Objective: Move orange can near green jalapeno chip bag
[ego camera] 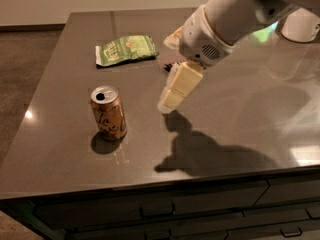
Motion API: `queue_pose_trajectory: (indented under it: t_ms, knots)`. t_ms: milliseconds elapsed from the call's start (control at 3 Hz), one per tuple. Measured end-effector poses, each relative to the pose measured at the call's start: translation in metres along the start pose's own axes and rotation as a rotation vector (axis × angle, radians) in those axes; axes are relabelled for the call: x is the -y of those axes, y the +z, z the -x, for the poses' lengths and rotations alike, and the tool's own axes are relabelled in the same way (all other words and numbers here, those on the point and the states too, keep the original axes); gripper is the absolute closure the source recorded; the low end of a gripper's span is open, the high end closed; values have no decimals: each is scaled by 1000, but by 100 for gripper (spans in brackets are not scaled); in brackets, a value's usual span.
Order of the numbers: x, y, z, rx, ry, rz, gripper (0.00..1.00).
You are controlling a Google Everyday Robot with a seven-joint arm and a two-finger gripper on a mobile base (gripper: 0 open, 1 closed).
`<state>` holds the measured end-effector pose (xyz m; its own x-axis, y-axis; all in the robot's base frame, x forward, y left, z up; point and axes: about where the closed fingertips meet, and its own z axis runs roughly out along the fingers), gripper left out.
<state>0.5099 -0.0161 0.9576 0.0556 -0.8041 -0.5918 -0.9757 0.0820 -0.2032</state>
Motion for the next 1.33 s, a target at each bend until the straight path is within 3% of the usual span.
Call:
queue_pose_trajectory:
  t_ms: [667, 1333]
  knots:
    - [-30, 60, 44, 81, -78, 67, 0]
    - [-55, 97, 73, 114, -121, 130, 0]
